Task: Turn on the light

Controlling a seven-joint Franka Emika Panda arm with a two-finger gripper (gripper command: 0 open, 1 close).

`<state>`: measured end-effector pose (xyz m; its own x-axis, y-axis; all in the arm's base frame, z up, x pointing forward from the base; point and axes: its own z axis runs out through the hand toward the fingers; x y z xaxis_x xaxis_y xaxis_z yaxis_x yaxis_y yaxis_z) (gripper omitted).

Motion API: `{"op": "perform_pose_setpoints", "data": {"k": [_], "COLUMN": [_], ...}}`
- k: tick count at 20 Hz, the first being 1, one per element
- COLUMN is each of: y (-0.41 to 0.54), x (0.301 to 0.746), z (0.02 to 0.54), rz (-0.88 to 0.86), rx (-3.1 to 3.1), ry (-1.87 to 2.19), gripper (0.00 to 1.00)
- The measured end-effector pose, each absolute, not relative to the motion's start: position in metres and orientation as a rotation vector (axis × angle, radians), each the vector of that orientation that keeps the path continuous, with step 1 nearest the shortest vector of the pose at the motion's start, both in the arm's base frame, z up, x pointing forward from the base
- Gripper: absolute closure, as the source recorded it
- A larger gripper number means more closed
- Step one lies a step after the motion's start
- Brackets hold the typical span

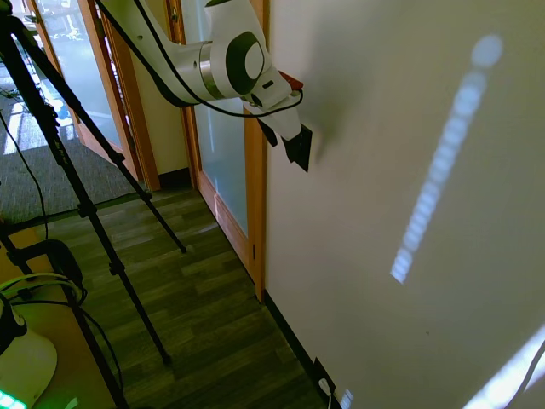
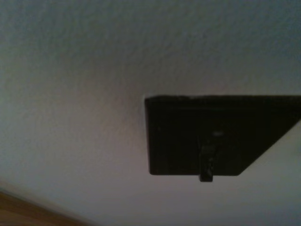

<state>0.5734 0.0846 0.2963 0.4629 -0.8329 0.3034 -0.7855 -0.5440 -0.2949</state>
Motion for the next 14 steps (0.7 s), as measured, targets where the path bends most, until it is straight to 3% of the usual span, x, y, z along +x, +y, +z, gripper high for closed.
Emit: {"op": "perform_pose_setpoints", "data": {"k": [14], "y": [0.084], "x": [0.612], "z": [0.281], "rz": [-0.654], "rx": [-2.546], "ry": [1.472], "gripper": [1.0]}}
